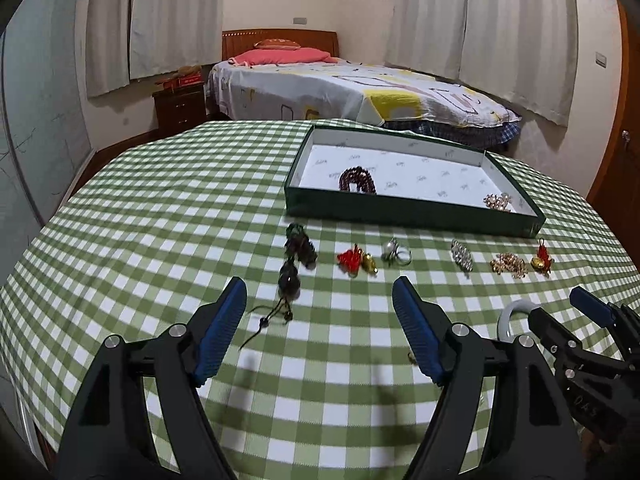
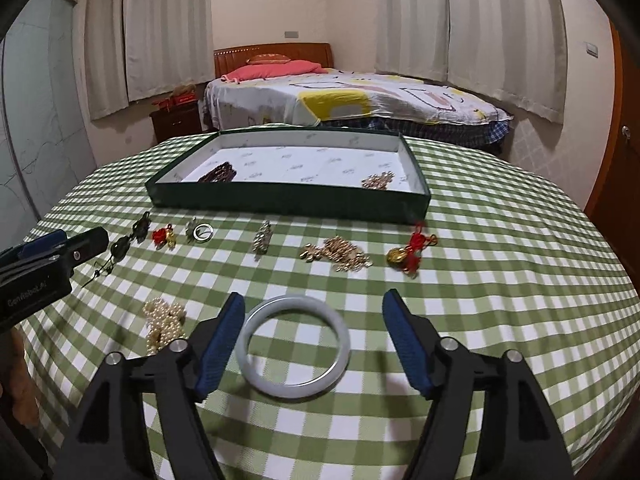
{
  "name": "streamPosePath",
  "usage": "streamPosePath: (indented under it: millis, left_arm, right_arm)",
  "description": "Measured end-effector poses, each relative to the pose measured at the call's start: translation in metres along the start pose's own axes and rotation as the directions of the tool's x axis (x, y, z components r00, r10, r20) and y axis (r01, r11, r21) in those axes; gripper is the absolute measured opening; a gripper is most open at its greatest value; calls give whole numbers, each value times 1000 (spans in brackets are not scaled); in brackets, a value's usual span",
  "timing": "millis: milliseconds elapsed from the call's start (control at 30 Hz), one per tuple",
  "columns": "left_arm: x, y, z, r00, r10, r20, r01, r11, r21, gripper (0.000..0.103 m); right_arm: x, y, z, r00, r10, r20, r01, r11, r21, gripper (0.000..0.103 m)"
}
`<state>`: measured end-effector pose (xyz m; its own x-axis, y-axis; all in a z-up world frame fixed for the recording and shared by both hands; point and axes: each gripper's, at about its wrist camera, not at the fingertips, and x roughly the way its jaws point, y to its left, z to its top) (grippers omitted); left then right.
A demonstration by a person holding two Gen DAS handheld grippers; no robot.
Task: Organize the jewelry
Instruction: 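Grasp the white jade bangle with the right tool while the left tool grasps the pearl strand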
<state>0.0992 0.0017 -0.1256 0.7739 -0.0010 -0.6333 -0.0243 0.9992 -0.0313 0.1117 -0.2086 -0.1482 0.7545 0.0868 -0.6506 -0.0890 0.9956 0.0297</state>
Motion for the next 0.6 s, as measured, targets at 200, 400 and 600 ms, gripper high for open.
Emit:
streamPosePath:
  millis: [200, 400, 600]
  left_arm:
    - [0, 3, -6, 1000, 6, -12, -6, 1000, -8, 74]
    - [2, 1, -9, 1000, 4, -23, -4, 1000, -9, 74]
    - [1, -3, -12, 1000, -4, -28, 4, 1000, -7, 74]
  right_arm:
    - [10, 5, -5, 999, -8, -45, 8, 1000, -13, 74]
    - [15, 7, -8, 997, -4, -72, 3, 1000, -16, 76]
    - [22, 8, -10, 994, 10, -112, -12, 1000, -13, 76]
